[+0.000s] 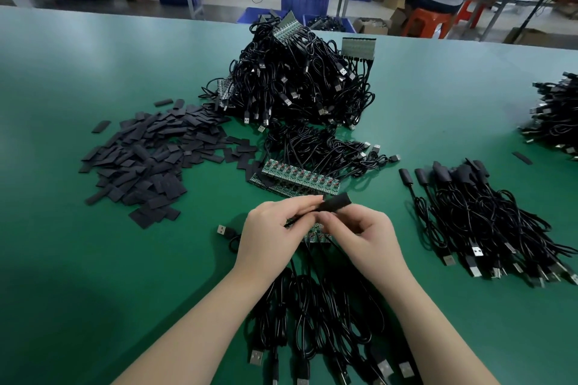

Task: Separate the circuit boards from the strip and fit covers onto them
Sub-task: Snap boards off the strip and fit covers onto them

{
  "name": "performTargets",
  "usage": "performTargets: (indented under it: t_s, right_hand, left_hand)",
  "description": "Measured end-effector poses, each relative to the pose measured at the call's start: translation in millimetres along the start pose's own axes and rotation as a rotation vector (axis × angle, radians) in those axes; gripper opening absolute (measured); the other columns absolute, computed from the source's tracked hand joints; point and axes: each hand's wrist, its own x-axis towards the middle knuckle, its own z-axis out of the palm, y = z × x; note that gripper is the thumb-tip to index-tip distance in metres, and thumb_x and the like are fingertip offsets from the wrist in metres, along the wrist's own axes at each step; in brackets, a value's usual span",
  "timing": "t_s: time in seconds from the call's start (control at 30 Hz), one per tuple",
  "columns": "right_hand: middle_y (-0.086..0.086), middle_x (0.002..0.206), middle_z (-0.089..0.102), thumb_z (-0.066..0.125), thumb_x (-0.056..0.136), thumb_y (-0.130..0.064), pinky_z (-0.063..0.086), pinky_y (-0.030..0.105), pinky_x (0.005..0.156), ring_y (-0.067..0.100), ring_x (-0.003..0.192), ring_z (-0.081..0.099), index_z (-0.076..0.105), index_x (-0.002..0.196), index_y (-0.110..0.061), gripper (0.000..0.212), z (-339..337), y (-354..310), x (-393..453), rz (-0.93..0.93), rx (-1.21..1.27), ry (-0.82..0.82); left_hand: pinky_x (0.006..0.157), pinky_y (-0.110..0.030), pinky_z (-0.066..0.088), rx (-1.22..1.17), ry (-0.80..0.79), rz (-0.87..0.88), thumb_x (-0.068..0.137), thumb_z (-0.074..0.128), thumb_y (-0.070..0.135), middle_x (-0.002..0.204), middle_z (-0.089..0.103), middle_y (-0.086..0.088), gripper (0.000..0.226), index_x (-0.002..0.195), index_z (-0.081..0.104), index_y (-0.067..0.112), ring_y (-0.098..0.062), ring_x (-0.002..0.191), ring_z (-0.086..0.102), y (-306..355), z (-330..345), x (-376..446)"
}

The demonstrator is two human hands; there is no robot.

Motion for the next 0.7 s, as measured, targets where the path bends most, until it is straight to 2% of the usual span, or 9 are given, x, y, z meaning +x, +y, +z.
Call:
performTargets:
  t_s: [0.07,0.13,0.2,0.27,0.4,0.47,0.57,0.63,0.7]
  right_hand:
    - [0.002,0.062,0.065,0.075,0.087,-0.017,0.04,0.015,0.054,0.003,0.057,0.051,0.073,0.07,-0.036,0.025,-1.0,1.3,0.2,-0.005,-0.014,0.004]
    - [-0.001,0.068,0.072,0.072,0.089,-0.012,0.046,0.013,0.061,0.004,0.062,0.062,0.076,0.076,-0.025,0.019,-2.5,0.5,1.5,0.01,0.101,0.035]
    - [0.0,0.078,0.077,0.068,0.091,-0.009,0.05,0.013,0.066,0.006,0.068,0.069,0.076,0.081,-0.016,0.015,-5.4,-0.1,4.4,0.047,0.229,0.109]
    - [-0.001,0.08,0.077,0.068,0.091,-0.01,0.05,0.013,0.066,0.005,0.068,0.07,0.076,0.08,-0.017,0.016,-6.2,0.4,5.5,0.064,0.214,0.135]
    - [-0.01,0.084,0.077,0.071,0.089,-0.012,0.051,0.018,0.069,0.0,0.073,0.064,0.079,0.085,-0.032,0.022,0.9,2.1,2.2,0.056,0.09,0.018]
    - [-0.008,0.078,0.076,0.07,0.089,-0.01,0.05,0.016,0.069,0.001,0.072,0.064,0.08,0.083,-0.034,0.027,2.0,0.3,1.8,0.053,0.139,0.013]
    - [-0.002,0.09,0.077,0.067,0.09,-0.011,0.055,0.02,0.076,0.01,0.082,0.071,0.079,0.085,-0.028,0.021,-2.5,-3.7,4.3,0.077,0.265,0.117]
    - [0.004,0.097,0.077,0.063,0.09,-0.023,0.057,0.026,0.078,0.016,0.086,0.073,0.075,0.085,-0.029,0.014,-11.8,-7.6,8.1,0.095,0.414,0.222]
    - [0.008,0.093,0.076,0.06,0.09,-0.03,0.059,0.029,0.075,0.022,0.083,0.073,0.068,0.087,-0.027,0.009,-28.6,-11.4,15.4,0.092,0.602,0.38]
  left_hand:
    - [0.088,-0.012,0.045,0.068,-0.032,-0.001,0.081,0.072,0.027,0.092,0.063,0.042,0.04,0.113,0.065,0.049,0.002,0.096,0.063,0.4,-1.0,0.1]
    - [0.091,-0.014,0.045,0.098,-0.053,-0.007,0.081,0.075,0.033,0.094,0.064,0.035,0.039,0.118,0.067,0.042,0.004,0.098,0.062,-1.5,-2.0,1.1]
    - [0.089,-0.023,0.05,0.122,-0.055,0.003,0.082,0.074,0.036,0.097,0.07,0.026,0.03,0.112,0.073,0.035,0.005,0.095,0.064,-2.4,-2.7,2.7]
    - [0.08,-0.027,0.053,0.127,-0.029,0.033,0.086,0.068,0.037,0.092,0.074,0.019,0.021,0.103,0.077,0.03,0.004,0.087,0.066,-1.5,-3.4,3.6]
    - [0.073,-0.031,0.053,0.107,-0.048,0.092,0.087,0.059,0.039,0.089,0.075,0.016,0.026,0.101,0.078,0.027,0.001,0.082,0.068,0.4,-3.4,3.2]
    - [0.075,-0.033,0.054,0.091,-0.06,0.103,0.087,0.059,0.039,0.091,0.075,0.016,0.027,0.103,0.077,0.027,0.001,0.084,0.068,-0.2,-3.5,4.0]
    - [0.091,-0.039,0.052,0.089,-0.083,0.112,0.09,0.055,0.052,0.109,0.072,0.016,0.04,0.114,0.073,0.026,0.001,0.103,0.065,-2.6,-3.3,4.7]
    - [0.103,-0.031,0.044,0.102,-0.064,0.134,0.096,0.044,0.054,0.122,0.065,0.015,0.048,0.123,0.068,0.023,0.004,0.117,0.056,-3.0,-3.2,3.8]
    - [0.105,-0.016,0.037,0.107,0.004,0.129,0.099,0.043,0.044,0.127,0.06,0.016,0.042,0.127,0.064,0.021,0.009,0.123,0.049,-3.3,-3.7,4.3]
